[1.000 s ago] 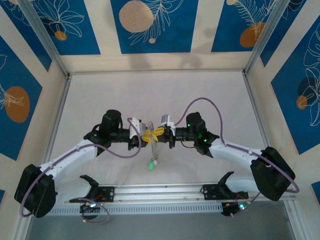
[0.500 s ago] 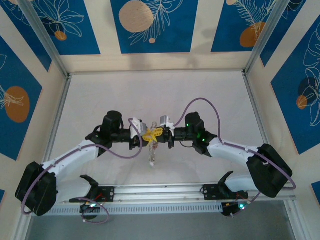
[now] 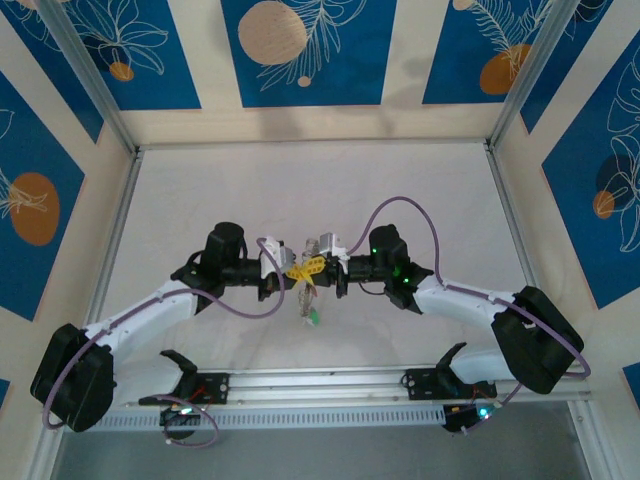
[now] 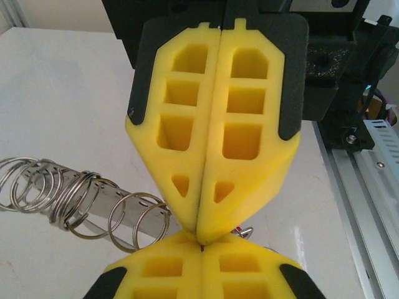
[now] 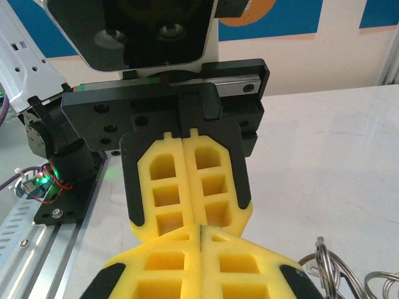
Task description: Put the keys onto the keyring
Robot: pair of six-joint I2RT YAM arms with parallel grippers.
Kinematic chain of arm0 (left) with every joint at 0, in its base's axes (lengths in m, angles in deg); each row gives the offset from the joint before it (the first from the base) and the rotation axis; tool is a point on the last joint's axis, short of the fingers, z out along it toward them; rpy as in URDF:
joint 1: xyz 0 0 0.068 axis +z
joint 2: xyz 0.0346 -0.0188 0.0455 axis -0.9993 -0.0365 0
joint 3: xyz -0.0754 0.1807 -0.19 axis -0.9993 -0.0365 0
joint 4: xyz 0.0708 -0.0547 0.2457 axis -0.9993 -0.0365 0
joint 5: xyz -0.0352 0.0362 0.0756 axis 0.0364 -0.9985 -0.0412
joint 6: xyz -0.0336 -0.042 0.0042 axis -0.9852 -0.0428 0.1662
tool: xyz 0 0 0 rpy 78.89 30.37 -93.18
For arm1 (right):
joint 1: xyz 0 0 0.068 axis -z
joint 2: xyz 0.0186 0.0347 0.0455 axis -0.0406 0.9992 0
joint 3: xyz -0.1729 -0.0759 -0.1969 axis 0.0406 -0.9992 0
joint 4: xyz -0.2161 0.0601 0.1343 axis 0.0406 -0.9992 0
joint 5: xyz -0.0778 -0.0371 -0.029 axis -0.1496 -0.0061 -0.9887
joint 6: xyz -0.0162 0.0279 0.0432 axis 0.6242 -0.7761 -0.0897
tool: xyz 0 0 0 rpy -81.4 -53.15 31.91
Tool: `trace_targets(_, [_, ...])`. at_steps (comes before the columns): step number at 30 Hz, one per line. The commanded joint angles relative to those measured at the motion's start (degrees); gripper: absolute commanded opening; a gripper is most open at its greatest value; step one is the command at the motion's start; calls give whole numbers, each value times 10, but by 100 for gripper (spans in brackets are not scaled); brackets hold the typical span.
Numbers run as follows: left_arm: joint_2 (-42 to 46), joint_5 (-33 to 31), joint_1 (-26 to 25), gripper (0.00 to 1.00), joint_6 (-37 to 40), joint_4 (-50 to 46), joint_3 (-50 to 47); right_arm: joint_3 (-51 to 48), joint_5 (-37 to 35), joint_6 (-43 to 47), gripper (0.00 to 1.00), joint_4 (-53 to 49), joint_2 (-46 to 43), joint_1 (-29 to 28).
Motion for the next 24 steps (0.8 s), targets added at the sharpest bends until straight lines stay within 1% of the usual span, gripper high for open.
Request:
trace_targets(1, [0, -2, -5, 0, 17, -4, 9, 15, 19, 22, 0, 11, 0, -8])
trace_targets(2, [1, -8, -5, 0, 19, -5, 8, 12, 17, 28, 0, 3, -4, -8])
trace_targets(3, [4, -15, -4, 0, 18, -5, 7, 8, 17, 41, 5, -10, -10, -7])
trace_targets(4, [6, -17, -5, 0, 18, -4, 7, 4, 18, 51, 12, -17, -17, -5])
trace_targets(5, [9, -16, -4, 0, 20, -5, 4, -3, 20, 57, 21, -22, -27, -1])
trace_targets(6, [11, -13, -4, 0, 21, -5, 5, -11, 21, 58, 26, -21, -36, 4])
trace_targets(9, [11, -6, -4, 0, 21, -9, 4, -24, 31, 52, 33, -33, -63, 24])
trace_targets(11, [9, -7, -4, 0, 19, -8, 4, -25, 42, 53, 35, -51, -80, 36])
trace_targets(15, [7, -6, -5, 0, 17, -11, 8, -25, 52, 72, 36, -113, -107, 57])
trace_targets(16, [8, -6, -4, 0, 17, -11, 9, -22, 52, 75, 38, -131, -110, 61])
trace_targets(18, [9, -6, -5, 0, 15, -11, 9, -18, 55, 81, 48, -168, -115, 66])
trace_targets(19, [10, -5, -5, 0, 14, -11, 9, -18, 55, 83, 50, -175, -116, 66])
trace_targets(21, [12, -6, -4, 0, 15, -13, 10, -23, 60, 79, 50, -178, -115, 65])
trace_targets(24, [15, -12, -4, 0, 16, -15, 9, -22, 59, 77, 46, -182, -104, 59])
